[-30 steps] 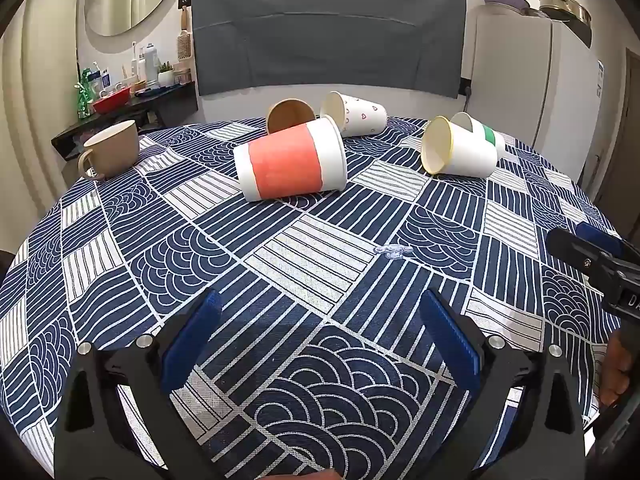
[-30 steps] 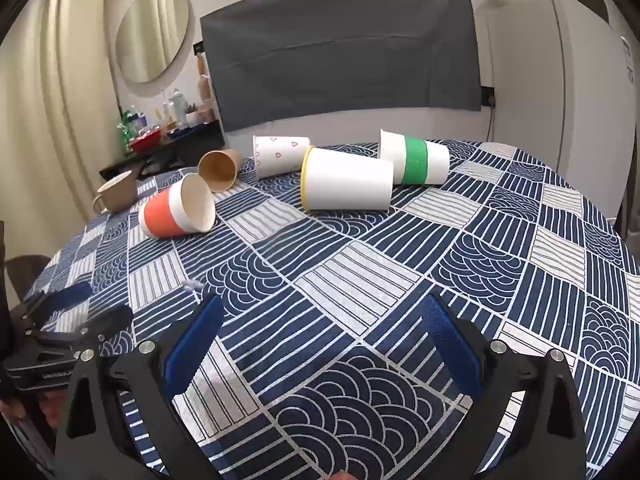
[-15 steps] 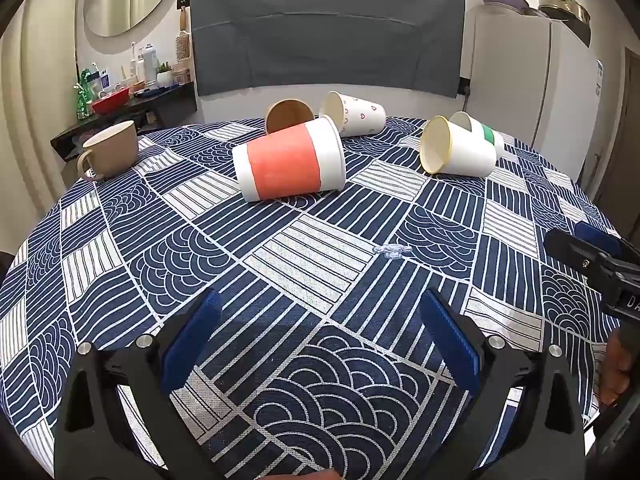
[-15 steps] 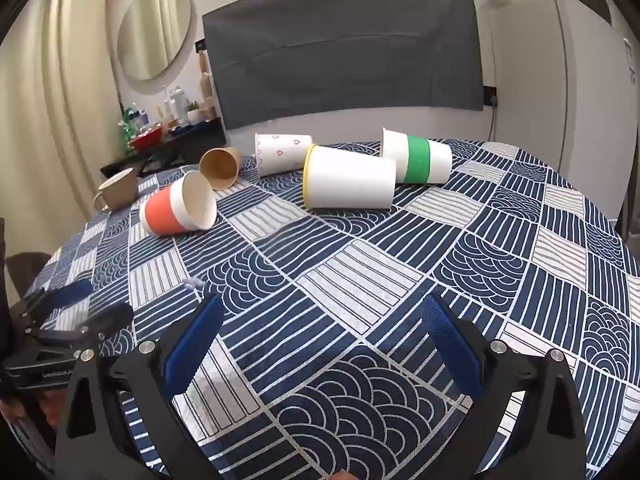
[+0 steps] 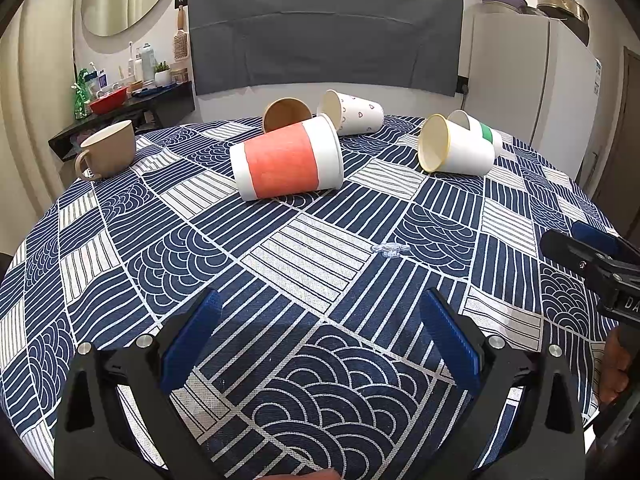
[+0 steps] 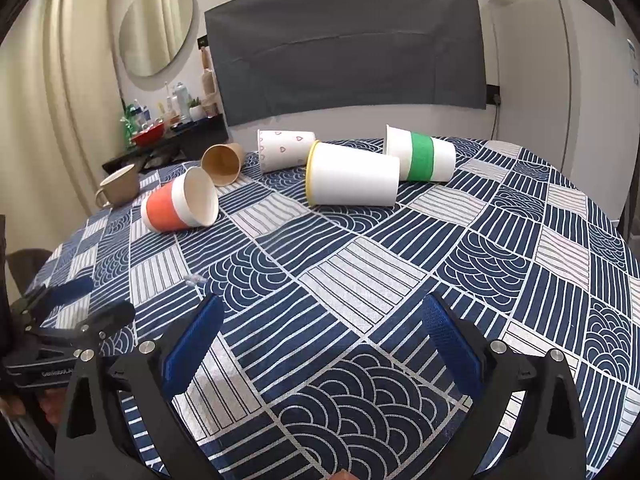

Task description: Flip cup upside down

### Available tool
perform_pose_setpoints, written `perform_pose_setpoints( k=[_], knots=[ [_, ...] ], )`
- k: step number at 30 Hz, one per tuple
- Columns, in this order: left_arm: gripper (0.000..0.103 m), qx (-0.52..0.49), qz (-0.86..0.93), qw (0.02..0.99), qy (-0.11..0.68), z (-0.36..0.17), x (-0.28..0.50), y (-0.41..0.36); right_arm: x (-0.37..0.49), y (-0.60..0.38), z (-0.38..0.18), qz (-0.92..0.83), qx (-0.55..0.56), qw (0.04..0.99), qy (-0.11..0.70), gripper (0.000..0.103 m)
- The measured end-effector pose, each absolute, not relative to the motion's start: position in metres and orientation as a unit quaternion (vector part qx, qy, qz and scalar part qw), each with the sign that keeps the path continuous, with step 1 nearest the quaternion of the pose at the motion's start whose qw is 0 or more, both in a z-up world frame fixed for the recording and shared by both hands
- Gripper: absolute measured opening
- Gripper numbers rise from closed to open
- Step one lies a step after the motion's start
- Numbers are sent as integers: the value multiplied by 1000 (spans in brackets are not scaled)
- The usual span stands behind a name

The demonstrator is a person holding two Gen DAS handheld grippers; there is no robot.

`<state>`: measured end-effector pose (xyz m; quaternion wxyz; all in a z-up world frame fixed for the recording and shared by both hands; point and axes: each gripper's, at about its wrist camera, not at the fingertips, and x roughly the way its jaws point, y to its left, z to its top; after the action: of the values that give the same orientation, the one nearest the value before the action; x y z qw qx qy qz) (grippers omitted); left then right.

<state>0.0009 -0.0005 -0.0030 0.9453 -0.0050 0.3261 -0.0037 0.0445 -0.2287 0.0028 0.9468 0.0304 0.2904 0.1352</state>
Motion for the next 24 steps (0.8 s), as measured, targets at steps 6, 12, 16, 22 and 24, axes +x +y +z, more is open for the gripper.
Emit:
perform_pose_setpoints(
  k=[6,12,16,22,24],
  knots=[
    [97,-4,-8,945,326,0,0,-2,47,-226,1,135,29,947,292,95],
    [97,-3,-9,945,326,0,0,-3,47,-222,0,136,29,946,294,95],
    [97,-3,-9,945,326,0,1,-4,46,-225,0,136,29,945,296,95],
    [97,-3,-9,945,326,0,1,-4,47,-225,0,136,27,944,298,95],
    [97,-3,-9,945,326,0,1,-4,47,-225,1,136,27,944,298,95]
  ],
)
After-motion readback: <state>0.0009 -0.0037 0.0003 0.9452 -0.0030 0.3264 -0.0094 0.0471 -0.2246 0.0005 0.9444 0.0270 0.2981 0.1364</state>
